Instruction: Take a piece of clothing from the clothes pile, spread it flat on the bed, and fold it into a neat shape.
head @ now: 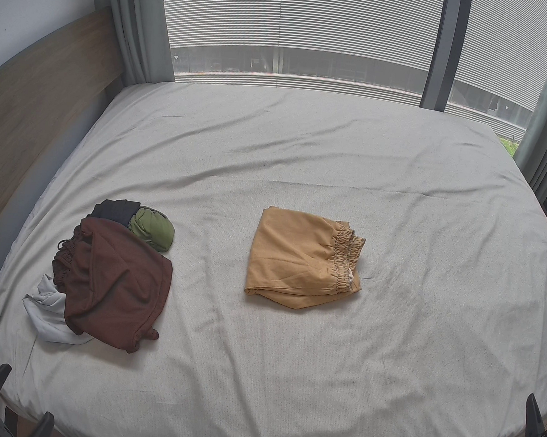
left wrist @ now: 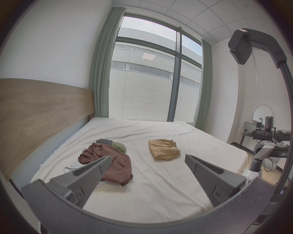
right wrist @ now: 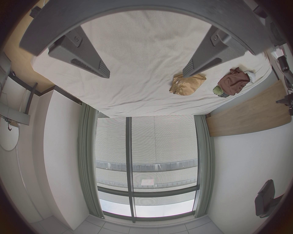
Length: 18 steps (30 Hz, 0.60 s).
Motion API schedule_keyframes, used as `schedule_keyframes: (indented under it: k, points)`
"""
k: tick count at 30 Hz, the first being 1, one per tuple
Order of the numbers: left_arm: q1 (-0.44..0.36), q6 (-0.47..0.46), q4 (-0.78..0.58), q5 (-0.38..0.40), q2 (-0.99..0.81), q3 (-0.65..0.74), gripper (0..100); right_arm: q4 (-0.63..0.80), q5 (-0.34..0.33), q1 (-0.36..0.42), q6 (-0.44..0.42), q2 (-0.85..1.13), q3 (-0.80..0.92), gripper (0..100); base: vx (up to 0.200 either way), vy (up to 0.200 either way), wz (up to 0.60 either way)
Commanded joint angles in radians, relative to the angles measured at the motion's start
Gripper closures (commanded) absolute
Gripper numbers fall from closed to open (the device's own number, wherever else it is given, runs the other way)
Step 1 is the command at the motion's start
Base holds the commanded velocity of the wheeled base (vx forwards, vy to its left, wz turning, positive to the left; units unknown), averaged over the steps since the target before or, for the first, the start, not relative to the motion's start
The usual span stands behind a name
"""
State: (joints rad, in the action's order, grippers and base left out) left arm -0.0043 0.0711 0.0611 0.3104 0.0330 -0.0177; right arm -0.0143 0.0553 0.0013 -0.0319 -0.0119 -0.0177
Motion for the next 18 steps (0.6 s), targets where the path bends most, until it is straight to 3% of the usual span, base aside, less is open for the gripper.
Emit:
schedule_keyframes:
  k: [1, 12, 15, 18]
  points:
    - [0.007, -0.016, 0.0, -0.025, -0.033, 0.018, 0, -0.001, 0.0, 0.0, 0.0, 0.012, 0.018, 0, 0.0, 0.0, 0.0]
    - [0.007, -0.07, 0.003, -0.232, -0.033, 0.018, 0, 0.0, 0.0, 0.0, -0.002, 0.012, 0.018, 0, 0.0, 0.0, 0.0]
    - [0.007, -0.093, -0.075, -0.317, -0.033, 0.018, 0, 0.0, 0.0, 0.0, -0.002, 0.012, 0.018, 0, 0.0, 0.0, 0.0]
    - [0.006, -0.088, -0.067, -0.326, -0.033, 0.016, 0, 0.0, 0.0, 0.002, 0.0, 0.012, 0.018, 0, 0.0, 0.0, 0.0]
